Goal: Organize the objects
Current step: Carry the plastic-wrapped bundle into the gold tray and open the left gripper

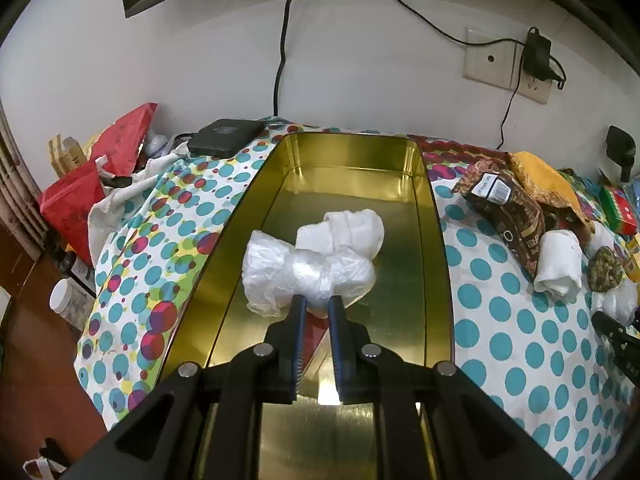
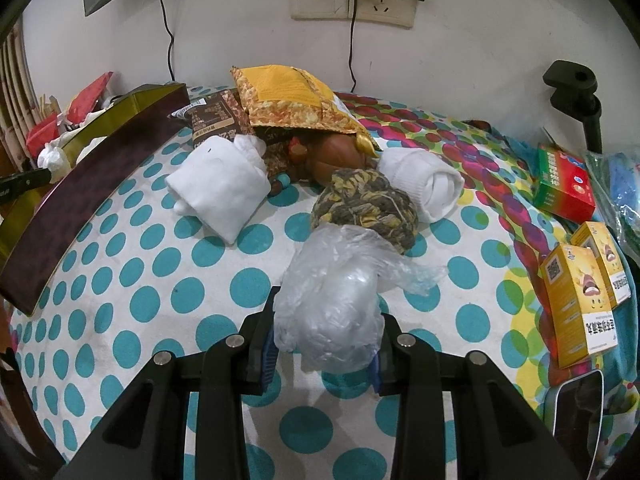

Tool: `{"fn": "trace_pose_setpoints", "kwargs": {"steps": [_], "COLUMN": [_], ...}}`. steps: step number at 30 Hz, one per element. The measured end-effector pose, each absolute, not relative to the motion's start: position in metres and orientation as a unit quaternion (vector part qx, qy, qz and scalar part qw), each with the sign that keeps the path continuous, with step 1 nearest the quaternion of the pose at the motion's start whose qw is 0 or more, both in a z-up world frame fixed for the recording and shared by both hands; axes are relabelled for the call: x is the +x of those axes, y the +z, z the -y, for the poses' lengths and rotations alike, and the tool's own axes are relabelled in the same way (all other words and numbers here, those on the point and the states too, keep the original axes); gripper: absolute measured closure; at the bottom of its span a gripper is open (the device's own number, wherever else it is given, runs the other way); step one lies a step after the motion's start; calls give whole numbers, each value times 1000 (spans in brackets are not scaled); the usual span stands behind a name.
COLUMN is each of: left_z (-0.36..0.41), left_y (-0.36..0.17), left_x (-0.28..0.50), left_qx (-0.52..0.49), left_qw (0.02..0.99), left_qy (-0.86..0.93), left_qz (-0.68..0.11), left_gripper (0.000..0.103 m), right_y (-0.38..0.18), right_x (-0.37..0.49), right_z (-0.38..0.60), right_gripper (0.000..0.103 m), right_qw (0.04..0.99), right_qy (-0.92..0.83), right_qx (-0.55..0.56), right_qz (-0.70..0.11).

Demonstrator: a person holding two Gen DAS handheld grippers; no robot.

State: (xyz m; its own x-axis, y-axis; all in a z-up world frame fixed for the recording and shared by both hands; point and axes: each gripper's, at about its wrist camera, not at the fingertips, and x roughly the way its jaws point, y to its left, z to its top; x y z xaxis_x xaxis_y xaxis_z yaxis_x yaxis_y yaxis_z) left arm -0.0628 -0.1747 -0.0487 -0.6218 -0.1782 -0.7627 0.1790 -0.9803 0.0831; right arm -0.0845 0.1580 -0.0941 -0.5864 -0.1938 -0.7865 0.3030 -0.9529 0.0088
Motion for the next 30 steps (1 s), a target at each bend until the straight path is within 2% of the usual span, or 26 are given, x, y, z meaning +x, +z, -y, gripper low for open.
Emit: {"fn": "trace_pose_setpoints", "kwargs": {"steps": [12, 19, 21, 22, 23, 27, 30], "left_z": [171, 176, 180, 182, 183, 175, 176], "left_y": [-58, -57, -56, -56, -56, -52, -50], "left_x": [-81, -82, -80, -79, -78, -72, -67], "left_qx": [433, 436, 438, 438, 438, 426, 426], "left_qw": [101, 92, 83, 85, 90, 105, 105], "left_qy": [-896, -895, -894, -894, -894, -899, -898], "left_qz": [14, -5, -28, -34, -36, -3, -12], "left_gripper": [91, 89, 77, 64, 59, 58, 58], "right_y": [-94, -95, -95, -95, -95, -95, -95], "right_x": [-84, -85, -85, -84, -84, -85, -85], "right_z": [-157, -154, -154, -154, -153, -153, -153], "right_gripper": [70, 70, 70, 70, 70, 70, 70], "right_qw": [137, 137, 137, 136, 136, 136, 136], "right_qy": [-889, -889, -889, -889, -889, -889, -888], "right_qx": [433, 433, 433, 433, 433, 433, 433], "right_qz": [-65, -66, -66, -67, -67, -68, -69]}}
